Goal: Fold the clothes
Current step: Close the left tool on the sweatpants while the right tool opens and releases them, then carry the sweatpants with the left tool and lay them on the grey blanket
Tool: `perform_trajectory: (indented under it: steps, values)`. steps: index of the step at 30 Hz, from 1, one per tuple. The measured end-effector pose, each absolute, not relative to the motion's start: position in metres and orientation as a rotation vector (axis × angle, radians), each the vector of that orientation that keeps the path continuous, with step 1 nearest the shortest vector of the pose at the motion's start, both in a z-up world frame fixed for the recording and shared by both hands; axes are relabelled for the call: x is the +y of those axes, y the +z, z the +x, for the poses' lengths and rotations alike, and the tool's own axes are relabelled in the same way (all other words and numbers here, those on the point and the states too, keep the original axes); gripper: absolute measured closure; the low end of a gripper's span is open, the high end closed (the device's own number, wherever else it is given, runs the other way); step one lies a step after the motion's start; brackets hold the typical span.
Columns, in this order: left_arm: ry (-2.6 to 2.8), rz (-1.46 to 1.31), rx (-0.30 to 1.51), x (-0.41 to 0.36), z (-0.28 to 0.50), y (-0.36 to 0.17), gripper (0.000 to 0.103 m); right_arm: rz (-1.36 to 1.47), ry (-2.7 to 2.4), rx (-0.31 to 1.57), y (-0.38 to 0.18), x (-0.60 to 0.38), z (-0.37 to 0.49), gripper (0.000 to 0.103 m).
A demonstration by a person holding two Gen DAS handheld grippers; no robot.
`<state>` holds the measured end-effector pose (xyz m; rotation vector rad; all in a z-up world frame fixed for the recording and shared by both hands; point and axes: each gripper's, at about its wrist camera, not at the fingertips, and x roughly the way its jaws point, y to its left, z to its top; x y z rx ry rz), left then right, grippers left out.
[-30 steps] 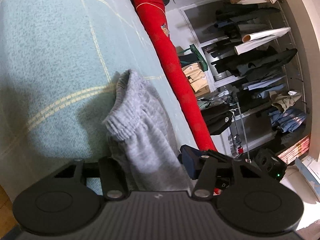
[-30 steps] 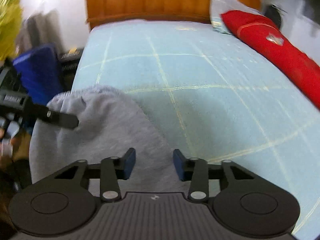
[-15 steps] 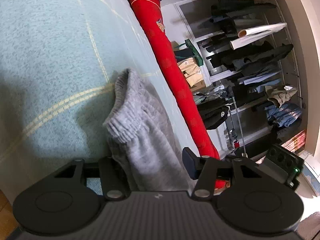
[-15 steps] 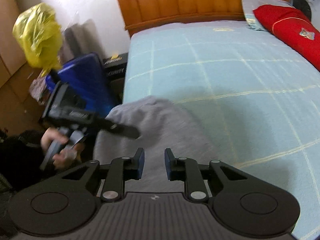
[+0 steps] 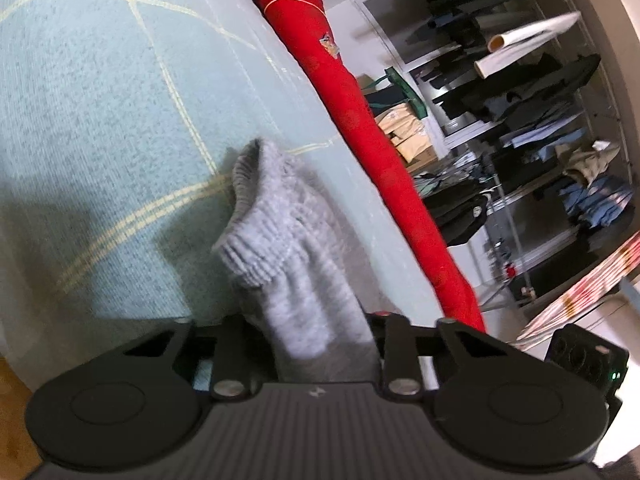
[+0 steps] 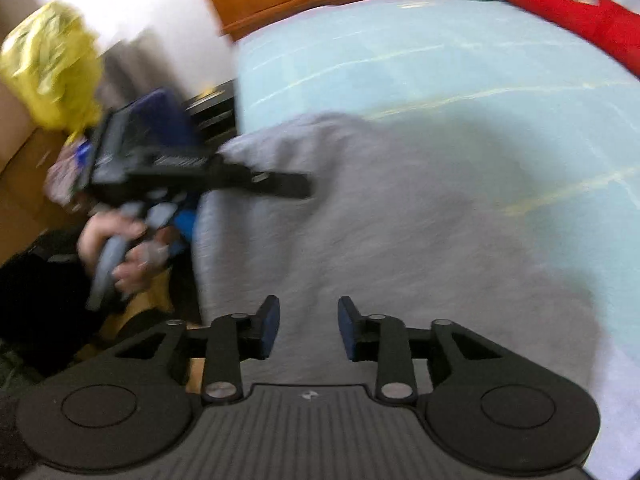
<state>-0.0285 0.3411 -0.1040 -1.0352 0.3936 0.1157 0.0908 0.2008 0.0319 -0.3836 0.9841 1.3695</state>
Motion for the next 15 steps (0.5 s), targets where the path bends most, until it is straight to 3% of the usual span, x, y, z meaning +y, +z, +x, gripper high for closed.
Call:
perform_trajectory:
  steps: [5,8,15]
  values:
    - [0.138,-0.931,0.433,0.33,-0.022,-0.074,0.087,-0.344,1.314,1.003,0.027,0.181,0.092,0.064]
    - [0.107,-0.863,0.43,0.319,-0.016,-0.043,0.088,-0.291,1.276,0.996,0.033,0.163,0.094,0.055]
    - [0.011,-0.77,0.416,0.283,0.005,0.014,0.088,-0.19,1.181,0.958,0.045,0.111,0.099,0.051]
